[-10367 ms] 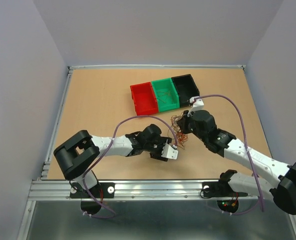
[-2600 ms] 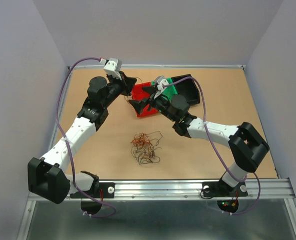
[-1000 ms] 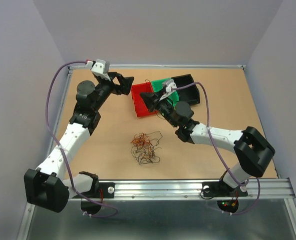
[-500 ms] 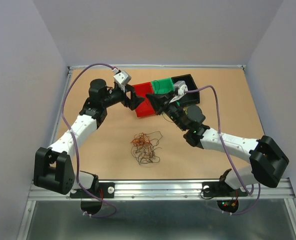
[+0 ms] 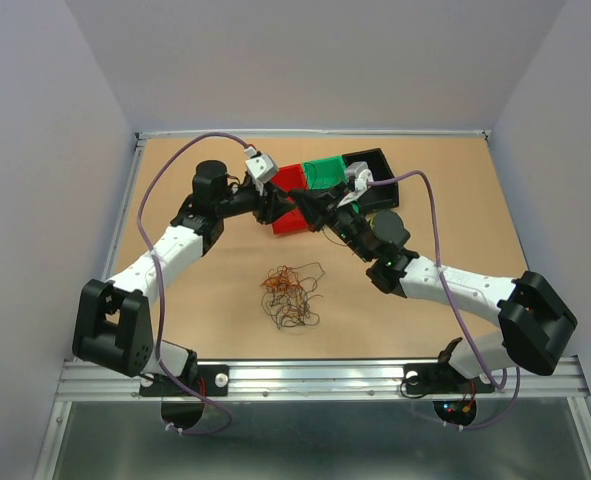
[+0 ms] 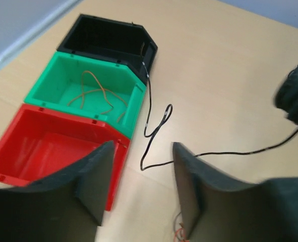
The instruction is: Untangle the cables
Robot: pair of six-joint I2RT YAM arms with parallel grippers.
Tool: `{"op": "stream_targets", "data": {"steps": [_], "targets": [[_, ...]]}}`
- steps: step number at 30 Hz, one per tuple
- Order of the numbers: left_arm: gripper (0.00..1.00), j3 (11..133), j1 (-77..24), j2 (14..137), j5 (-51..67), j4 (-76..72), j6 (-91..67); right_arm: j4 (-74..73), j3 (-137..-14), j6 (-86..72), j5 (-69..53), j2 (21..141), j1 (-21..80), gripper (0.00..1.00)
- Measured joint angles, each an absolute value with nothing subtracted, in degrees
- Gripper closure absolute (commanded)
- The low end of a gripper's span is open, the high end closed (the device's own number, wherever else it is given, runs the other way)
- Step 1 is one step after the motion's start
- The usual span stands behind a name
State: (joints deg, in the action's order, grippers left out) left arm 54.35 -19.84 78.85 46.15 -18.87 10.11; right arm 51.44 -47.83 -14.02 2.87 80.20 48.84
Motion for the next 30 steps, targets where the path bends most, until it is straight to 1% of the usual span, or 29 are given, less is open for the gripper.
{"op": "stream_targets", "data": {"steps": [2, 3, 5, 10, 17, 18, 21, 30], "targets": [[0.8, 54.43, -20.36, 79.96, 45.84, -18.28, 10.92, 51.42, -47.83, -14.24, 2.68, 80.2, 48.84, 0.99], [1.0, 54.48, -20.71, 80.79, 45.6, -17.8, 11.09, 51.4, -47.83, -14.44, 2.74, 80.2, 48.84, 0.99], [1.0, 54.48, -20.97, 81.6, 45.23, -17.23, 11.99, 50.61, -47.83, -14.7, 3.25, 80.2, 48.82, 0.99], [1.0, 54.48, -21.17, 81.67, 44.29, -16.45, 12.45, 42.83, -47.9, -15.53, 6.35, 80.23, 48.34, 1.0], [1.0, 56.45, -21.21, 81.65, 45.04, -12.38, 14.98, 37.28, -47.9, -12.75, 3.49, 80.27, 45.19, 0.99], [1.0, 56.95, -21.28, 81.62, 45.15, -11.62, 15.64, 37.12, -47.88, -12.16, 3.05, 80.27, 44.82, 0.99], [1.0, 58.19, -21.69, 81.52, 45.06, -9.04, 18.13, 36.42, -47.88, -9.85, 0.95, 80.27, 43.44, 0.89], [1.0, 58.7, -24.91, 81.41, 41.54, -3.9, 22.04, 36.36, -47.83, -4.29, -4.51, 80.99, 42.68, 0.87]]}}
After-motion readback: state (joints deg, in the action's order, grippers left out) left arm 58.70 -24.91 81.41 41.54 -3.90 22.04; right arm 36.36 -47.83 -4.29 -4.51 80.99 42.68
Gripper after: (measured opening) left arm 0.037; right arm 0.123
